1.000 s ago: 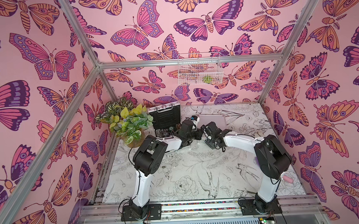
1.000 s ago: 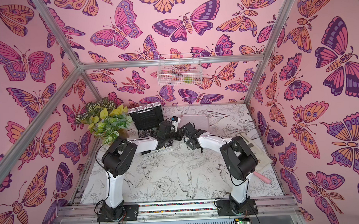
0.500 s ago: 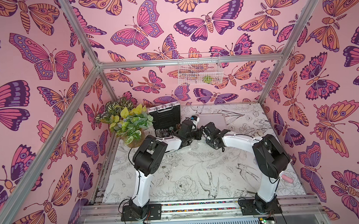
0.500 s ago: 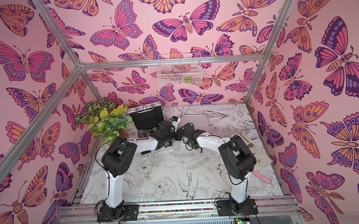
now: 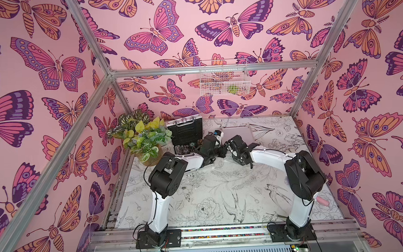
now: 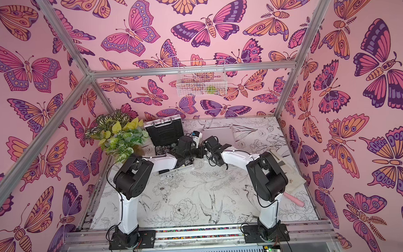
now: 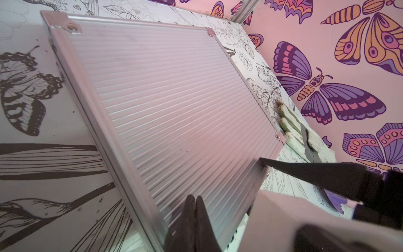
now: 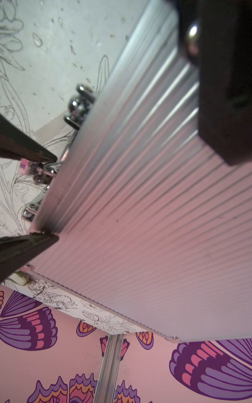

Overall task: Close the poker set cases
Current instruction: Fasten the fastener on the poker set case.

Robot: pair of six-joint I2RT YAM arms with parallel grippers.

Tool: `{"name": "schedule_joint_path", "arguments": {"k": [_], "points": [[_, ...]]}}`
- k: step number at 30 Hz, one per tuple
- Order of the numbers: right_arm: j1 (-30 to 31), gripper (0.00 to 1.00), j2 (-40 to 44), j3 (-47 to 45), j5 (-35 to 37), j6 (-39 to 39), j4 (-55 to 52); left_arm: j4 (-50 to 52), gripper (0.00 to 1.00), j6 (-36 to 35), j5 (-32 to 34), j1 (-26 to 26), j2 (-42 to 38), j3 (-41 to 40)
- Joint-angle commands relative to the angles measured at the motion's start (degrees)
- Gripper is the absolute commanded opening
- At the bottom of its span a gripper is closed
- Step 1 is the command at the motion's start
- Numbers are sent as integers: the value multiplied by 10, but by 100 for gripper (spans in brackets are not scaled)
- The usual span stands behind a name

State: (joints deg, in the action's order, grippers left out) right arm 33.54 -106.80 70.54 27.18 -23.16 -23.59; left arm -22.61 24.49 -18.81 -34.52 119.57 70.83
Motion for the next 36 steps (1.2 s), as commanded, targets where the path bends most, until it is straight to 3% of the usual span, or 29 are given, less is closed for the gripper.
{"name": "schedule_joint_path", "arguments": {"k": [1,19,24,31,36], "points": [[-8,46,-27,-10,-104,-20,-64,231,0,-8,31,-2,75,-56],[-19,7,-73,53,-123,-82,-95,231,0,-10,30,0,76,-57],[-22,5,-73,62,-134,-87,-100,231,0,-11,30,1,76,-57],[-30,7,-29,63,-149,-52,-75,232,0,-15,26,1,70,-58],[-36,37,34,42,-124,3,-13,234,0,-18,24,1,62,-59]]}}
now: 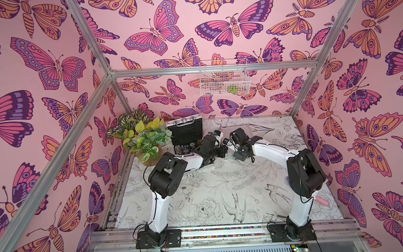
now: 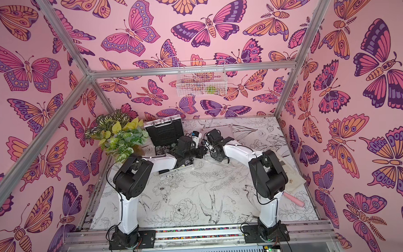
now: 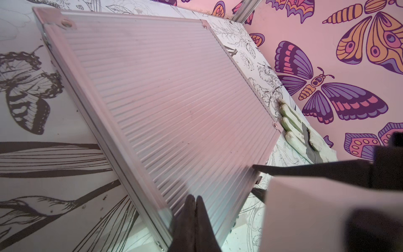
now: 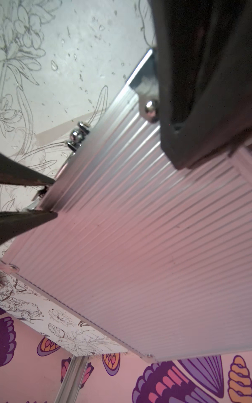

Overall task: Close the poker set cases
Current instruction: Fasten the fastener on the poker set case, then move the poker set case to the center of the board.

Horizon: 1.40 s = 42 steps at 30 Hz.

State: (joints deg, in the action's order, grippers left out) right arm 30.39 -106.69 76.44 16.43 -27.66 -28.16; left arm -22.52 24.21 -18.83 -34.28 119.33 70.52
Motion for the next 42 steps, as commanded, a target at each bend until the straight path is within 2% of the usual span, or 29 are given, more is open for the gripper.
{"name": "schedule_joint_path", "arguments": {"k": [1,2,5,6,8,17,20,23,26,31,36,42], "points": [[-4,41,43,-18,-12,60,39,233,0,-16,24,-2,60,-57],[-4,50,51,-18,-8,71,43,233,0,-17,24,-2,55,-57],[-5,90,68,-20,18,122,57,238,0,-21,25,-2,40,-59],[-4,99,72,-24,37,149,71,243,0,-20,28,-2,34,-59],[-5,99,77,-30,57,185,89,248,0,-21,30,-2,22,-61],[-4,99,61,-6,49,306,101,258,43,-15,41,-7,-69,-89],[-4,99,42,15,24,325,98,264,56,-14,64,-8,-109,-109],[-3,99,20,38,-27,328,100,271,67,-14,95,-9,-146,-128],[1,99,-7,65,-50,335,91,280,76,-15,124,-10,-181,-147],[10,99,-56,109,-67,338,73,295,80,-18,160,-10,-217,-168],[16,99,-109,152,-73,351,51,296,81,-23,149,-10,-228,-163],[17,99,-157,199,-10,404,30,296,81,-33,144,-14,-238,-151]]}}
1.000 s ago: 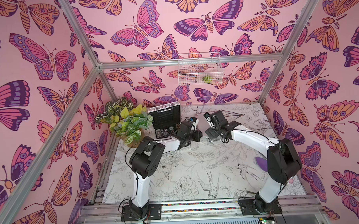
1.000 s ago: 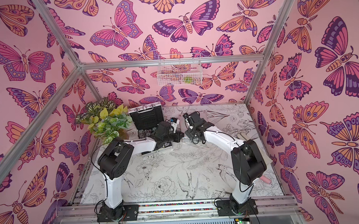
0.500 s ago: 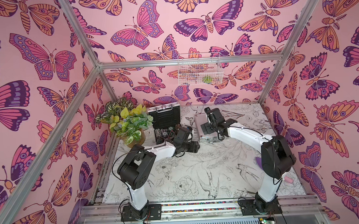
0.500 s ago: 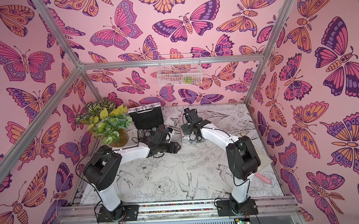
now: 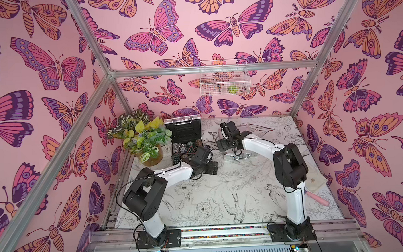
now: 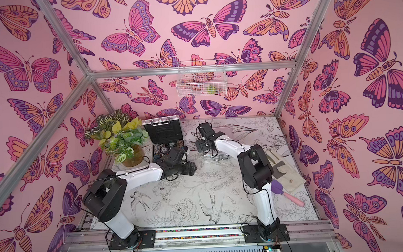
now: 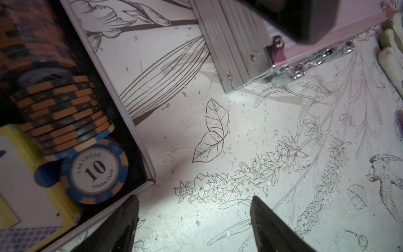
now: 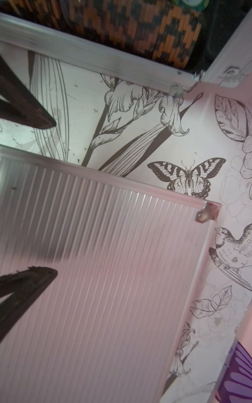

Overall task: Close the poker set cases
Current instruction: Move the poker set case to the center of the board.

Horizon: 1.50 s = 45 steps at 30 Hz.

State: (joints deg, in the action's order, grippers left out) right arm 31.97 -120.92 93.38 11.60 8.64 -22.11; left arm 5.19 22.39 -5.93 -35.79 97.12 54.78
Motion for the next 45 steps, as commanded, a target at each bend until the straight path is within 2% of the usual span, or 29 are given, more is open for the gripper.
{"name": "schedule_joint_path", "arguments": {"k": [1,5,9,22,25,32,37,41,45], "points": [[1,99,-22,35,58,51,-34,19,82,-15,17,1,-20,7],[-2,99,-47,61,124,77,-53,18,83,-16,31,0,-44,-2],[-16,100,-63,77,149,98,-79,18,84,-23,46,0,-65,-10],[-99,100,-17,11,143,128,-69,22,88,-18,110,16,-104,-46],[-99,99,2,5,107,106,-63,28,89,-14,132,26,-122,-63],[-18,96,41,4,82,10,-16,60,90,-3,180,58,-151,-81],[10,90,48,15,-17,11,18,73,91,10,200,76,-171,-94],[15,82,52,0,-121,27,107,79,91,19,204,92,-182,-105],[19,79,42,-1,-155,42,189,89,91,31,200,108,-183,-114]]}}
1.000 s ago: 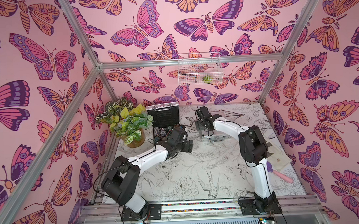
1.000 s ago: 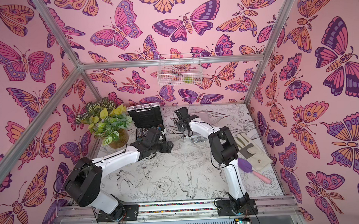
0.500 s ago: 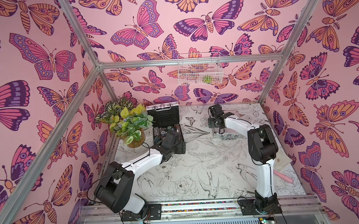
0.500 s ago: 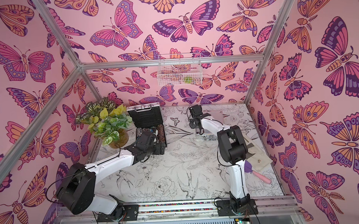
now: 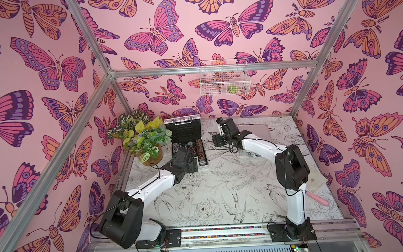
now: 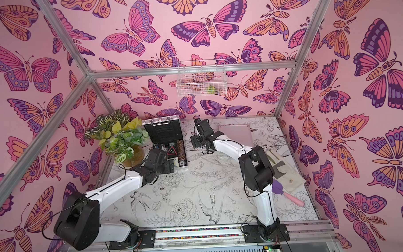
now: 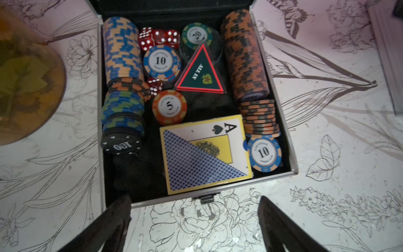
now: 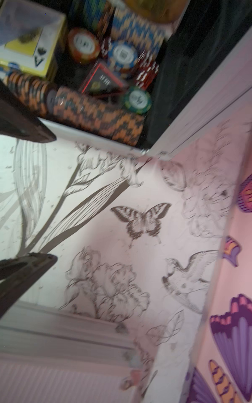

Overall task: Close the poker set cases
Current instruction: Move the poker set case to the center of the board.

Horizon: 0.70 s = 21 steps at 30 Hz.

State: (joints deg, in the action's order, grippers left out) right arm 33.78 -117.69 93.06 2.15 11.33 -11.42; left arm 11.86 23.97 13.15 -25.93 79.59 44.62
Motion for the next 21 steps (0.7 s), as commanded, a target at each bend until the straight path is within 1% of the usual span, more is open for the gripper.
{"name": "schedule_joint_path", "arguments": {"k": [1,7,15,18,21], "points": [[0,79,2,7,-71,18,102,23,91,18,9,11,-8,-15],[1,76,-51,56,-118,31,176,27,91,31,7,18,-14,-34],[5,71,-101,111,-129,32,228,42,91,36,11,23,-29,-48],[9,67,-116,123,-119,29,248,45,91,37,13,26,-38,-55],[13,59,-129,134,-110,28,272,47,91,36,12,27,-45,-61]]}}
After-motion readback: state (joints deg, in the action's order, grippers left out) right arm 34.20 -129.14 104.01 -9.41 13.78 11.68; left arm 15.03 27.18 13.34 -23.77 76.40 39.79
